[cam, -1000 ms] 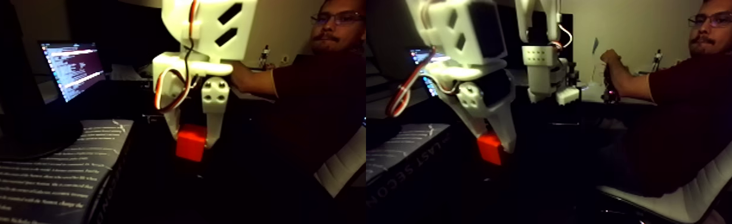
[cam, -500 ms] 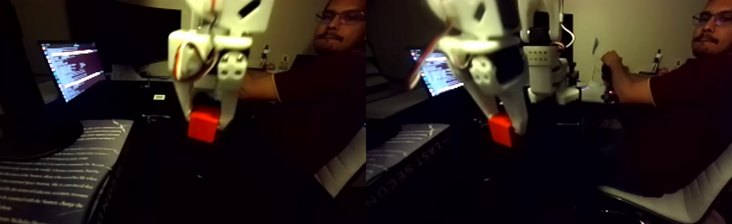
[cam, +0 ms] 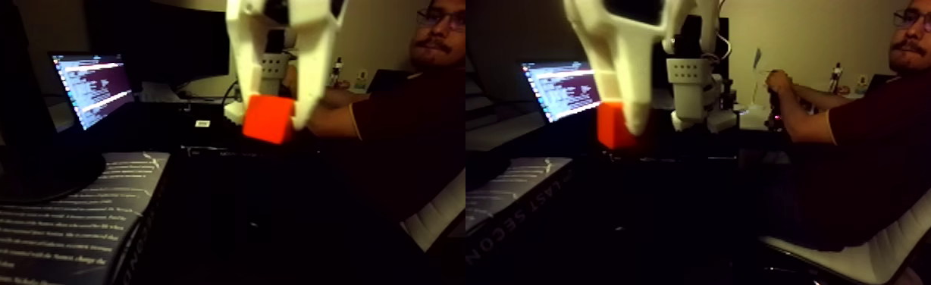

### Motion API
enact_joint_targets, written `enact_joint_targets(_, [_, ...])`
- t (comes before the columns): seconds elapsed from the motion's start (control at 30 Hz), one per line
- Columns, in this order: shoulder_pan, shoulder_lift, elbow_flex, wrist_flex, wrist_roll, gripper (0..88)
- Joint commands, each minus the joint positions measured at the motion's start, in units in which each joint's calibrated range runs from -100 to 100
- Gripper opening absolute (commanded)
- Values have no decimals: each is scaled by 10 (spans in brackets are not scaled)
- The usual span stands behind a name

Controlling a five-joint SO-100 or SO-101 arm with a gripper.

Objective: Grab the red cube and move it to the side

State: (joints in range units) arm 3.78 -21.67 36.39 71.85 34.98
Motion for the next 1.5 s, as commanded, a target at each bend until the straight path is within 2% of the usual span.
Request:
enact_joint_targets(0.0, [30,-31,-20,2,-2,8])
enact_joint_targets(0.7, [166,144,-203,-1,-5,8])
enact_joint_targets(1.1, [204,218,-264,-3,-63,8])
enact_joint_targets(1.47, [242,270,-260,-68,-94,8])
